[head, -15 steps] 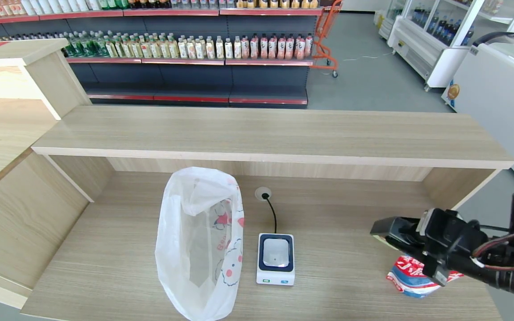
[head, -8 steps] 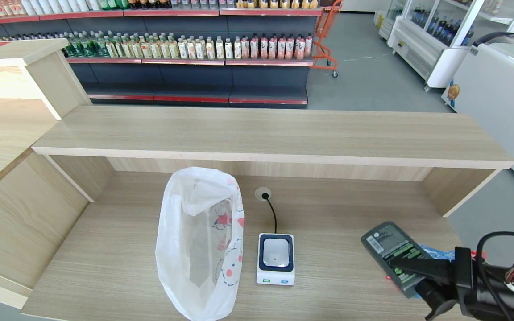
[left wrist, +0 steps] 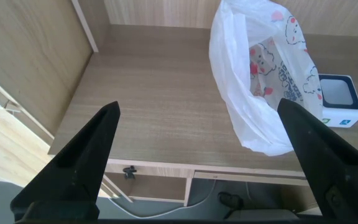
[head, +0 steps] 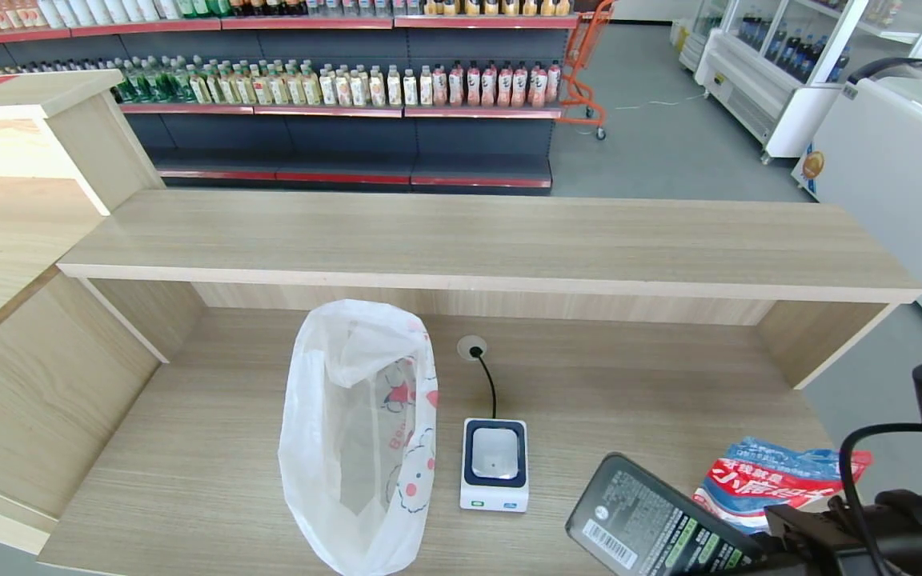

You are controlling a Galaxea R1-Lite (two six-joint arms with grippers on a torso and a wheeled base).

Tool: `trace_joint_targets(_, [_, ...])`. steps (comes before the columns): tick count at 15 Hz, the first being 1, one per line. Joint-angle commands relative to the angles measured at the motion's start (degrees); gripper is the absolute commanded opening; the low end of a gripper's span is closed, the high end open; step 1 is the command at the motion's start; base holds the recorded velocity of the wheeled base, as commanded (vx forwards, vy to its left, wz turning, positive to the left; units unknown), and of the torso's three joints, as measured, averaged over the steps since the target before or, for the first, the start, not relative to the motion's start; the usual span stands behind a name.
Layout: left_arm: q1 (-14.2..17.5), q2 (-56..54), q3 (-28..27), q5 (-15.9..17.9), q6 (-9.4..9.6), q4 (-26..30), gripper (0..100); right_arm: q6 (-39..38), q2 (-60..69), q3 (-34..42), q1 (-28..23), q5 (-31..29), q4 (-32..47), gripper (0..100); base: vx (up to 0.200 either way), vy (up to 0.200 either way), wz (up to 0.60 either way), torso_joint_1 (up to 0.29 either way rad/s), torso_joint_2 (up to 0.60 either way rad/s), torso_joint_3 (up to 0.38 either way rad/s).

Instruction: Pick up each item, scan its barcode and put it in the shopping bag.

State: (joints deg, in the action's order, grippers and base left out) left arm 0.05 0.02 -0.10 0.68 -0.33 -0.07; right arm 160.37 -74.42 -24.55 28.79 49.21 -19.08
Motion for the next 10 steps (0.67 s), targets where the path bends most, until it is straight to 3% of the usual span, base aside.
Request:
trace_joint_targets(1, [0.04, -0.02, 0.01, 0.02, -0.02, -0.01, 100, 3.99, -1.95, -0.67, 2.76, 0.53, 0.09, 0, 0.000, 0.000, 0.00, 0.000, 0.00, 0.000])
trace_joint_targets(10, [0.04, -0.02, 0.01, 0.02, -0.02, -0.01, 100, 3.99, -5.47, -0.94, 2.49, 1.59, 0.62, 0, 0.000, 0.000, 0.00, 0.000, 0.00, 0.000])
